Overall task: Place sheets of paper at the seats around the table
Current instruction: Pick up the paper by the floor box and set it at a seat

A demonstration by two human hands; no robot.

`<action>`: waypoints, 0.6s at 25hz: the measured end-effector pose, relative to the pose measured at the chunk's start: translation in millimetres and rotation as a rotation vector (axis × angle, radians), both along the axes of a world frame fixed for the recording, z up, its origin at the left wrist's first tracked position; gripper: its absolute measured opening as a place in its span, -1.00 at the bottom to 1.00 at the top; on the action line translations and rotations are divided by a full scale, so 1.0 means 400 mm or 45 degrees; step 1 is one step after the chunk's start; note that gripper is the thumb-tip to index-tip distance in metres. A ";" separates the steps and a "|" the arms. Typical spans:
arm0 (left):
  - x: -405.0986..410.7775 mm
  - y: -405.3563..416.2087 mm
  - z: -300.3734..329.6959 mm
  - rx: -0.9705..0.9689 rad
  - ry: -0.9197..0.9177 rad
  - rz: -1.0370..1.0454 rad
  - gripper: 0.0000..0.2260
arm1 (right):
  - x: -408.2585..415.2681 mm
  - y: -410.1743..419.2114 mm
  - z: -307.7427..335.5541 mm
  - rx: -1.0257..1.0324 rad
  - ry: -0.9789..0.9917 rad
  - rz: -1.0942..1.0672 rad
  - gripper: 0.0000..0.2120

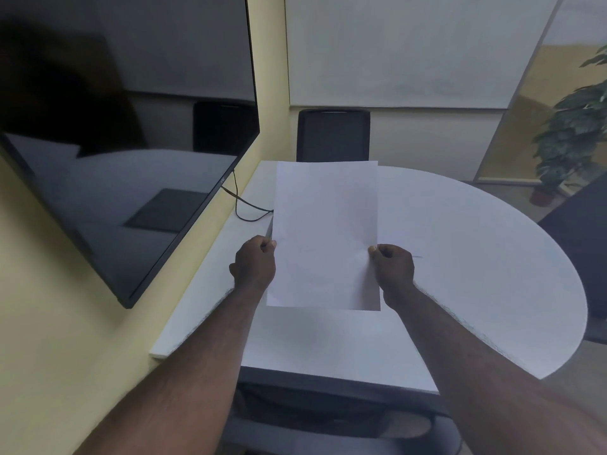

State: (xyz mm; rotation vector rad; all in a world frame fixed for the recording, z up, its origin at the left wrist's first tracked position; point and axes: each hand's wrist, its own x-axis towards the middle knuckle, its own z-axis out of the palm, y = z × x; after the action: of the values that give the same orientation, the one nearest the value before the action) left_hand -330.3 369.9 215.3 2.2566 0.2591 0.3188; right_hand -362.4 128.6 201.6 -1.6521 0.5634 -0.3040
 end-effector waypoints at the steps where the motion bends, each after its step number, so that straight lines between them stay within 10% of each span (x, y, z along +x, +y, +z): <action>1: 0.008 -0.005 -0.007 0.004 0.008 0.004 -0.84 | 0.009 -0.005 -0.005 -0.004 0.013 0.007 -0.83; 15: 0.103 -0.045 -0.137 0.023 0.141 0.096 -0.88 | 0.107 -0.042 -0.126 -0.055 0.167 0.109 -0.68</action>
State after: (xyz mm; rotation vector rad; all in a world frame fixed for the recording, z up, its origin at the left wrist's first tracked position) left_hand -289.2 351.8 160.3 2.2892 0.4015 0.2362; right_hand -319.5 111.7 151.3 -1.7418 0.5859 -0.1466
